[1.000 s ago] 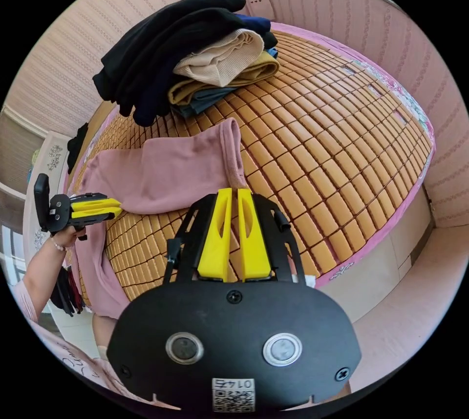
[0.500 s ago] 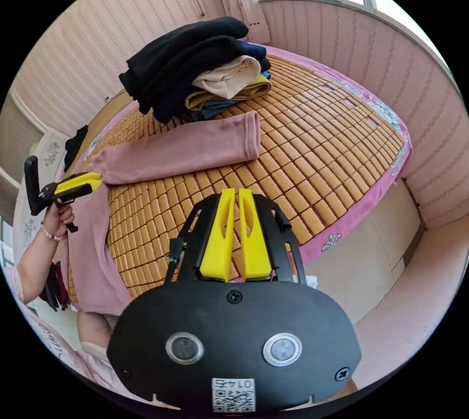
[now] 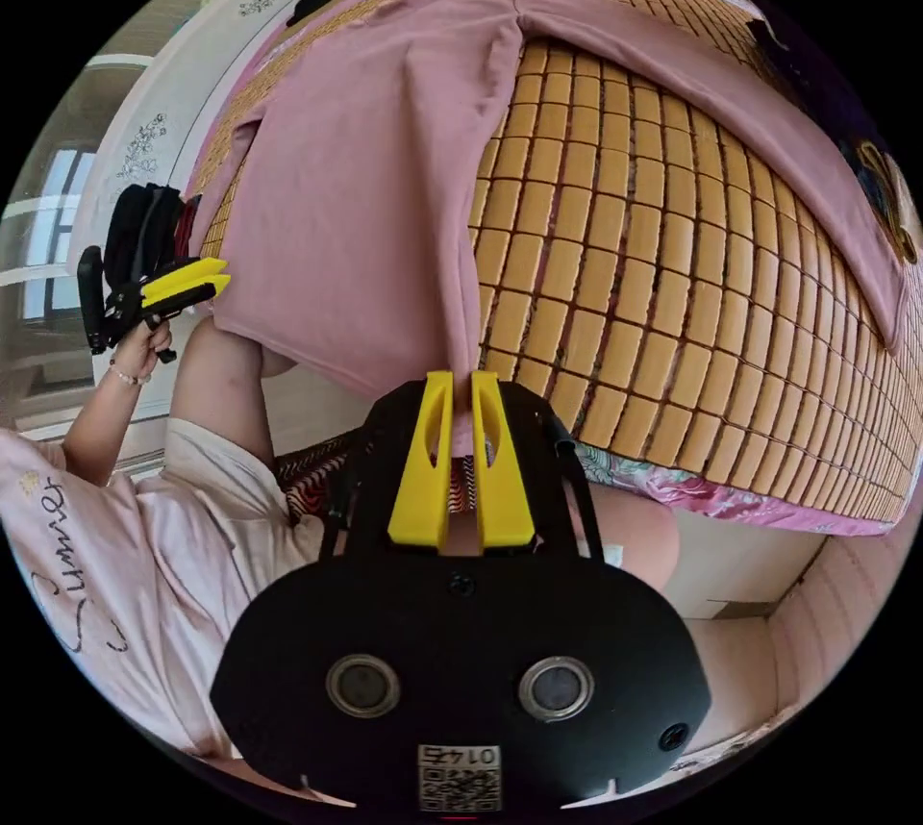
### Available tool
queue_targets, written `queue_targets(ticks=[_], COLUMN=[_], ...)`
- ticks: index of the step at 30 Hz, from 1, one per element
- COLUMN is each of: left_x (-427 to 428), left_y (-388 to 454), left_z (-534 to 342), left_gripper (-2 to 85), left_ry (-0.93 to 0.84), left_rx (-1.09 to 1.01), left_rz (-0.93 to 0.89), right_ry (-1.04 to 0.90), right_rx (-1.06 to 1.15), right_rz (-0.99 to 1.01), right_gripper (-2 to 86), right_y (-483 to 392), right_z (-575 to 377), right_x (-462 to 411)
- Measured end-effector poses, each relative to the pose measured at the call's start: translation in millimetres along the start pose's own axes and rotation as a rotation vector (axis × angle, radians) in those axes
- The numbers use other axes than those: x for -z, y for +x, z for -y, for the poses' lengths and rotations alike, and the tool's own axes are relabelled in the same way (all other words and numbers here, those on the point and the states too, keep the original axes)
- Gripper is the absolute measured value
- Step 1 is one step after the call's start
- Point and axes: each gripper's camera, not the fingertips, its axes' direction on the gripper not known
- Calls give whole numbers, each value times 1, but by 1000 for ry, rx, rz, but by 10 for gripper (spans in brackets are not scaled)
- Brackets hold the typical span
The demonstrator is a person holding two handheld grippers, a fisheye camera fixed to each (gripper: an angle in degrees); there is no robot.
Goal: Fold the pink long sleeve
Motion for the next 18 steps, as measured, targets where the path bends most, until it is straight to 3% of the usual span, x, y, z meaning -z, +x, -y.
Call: queue_targets(ticks=[4,6,9,11,18], left_x=[13,11,-10,-10,-3], left_y=[-54,-77,-103,-104,-128], left_z=[-47,-68,-92,-102,-153], left_gripper=[108,126,100,21,1], left_ry=[27,14,-86,-109,-79], left_rx=[177,252,332,231,224], left_rz=[-31,-8,-106,-57,-166], right_ry=[-103,-85,-86,-111,-154], right_rx=[-40,-93,-123,-133,-150], right_rz=[276,310,271,213,28], right_gripper=[21,21,22,23,36], right_y=[9,14,2,-16,-63], right_z=[15,18,27,35,58], right_x=[-9,-14,-24,-36,-56])
